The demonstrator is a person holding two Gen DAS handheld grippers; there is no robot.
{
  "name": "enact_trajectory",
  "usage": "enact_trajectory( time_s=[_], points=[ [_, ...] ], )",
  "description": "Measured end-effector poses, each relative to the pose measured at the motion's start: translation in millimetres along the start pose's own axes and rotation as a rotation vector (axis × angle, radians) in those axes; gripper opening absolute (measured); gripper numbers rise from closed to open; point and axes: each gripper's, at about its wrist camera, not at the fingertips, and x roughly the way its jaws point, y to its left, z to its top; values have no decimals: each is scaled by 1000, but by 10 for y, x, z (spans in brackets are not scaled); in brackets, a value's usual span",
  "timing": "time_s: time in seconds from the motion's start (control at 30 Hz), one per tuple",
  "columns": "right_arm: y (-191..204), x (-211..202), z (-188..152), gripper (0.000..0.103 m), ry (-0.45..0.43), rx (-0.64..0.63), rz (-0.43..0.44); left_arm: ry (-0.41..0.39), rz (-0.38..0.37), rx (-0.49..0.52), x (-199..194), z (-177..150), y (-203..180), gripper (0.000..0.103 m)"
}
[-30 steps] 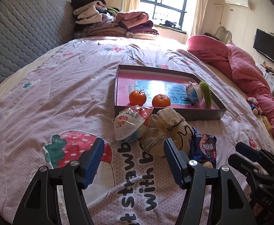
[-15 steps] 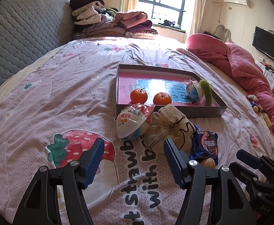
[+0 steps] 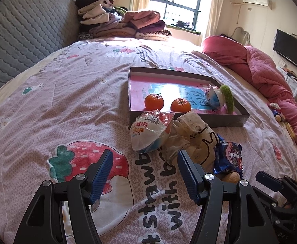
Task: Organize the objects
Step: 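Move left gripper to the white snack bag while right gripper approaches the brown round bun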
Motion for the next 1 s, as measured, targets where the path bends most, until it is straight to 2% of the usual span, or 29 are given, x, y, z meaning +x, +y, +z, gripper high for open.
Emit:
enact_trajectory(
  time_s=[1.0],
  points=[
    [168,256,-62,44,35,-4,-41,18,7,38,338,160,79,67]
  ],
)
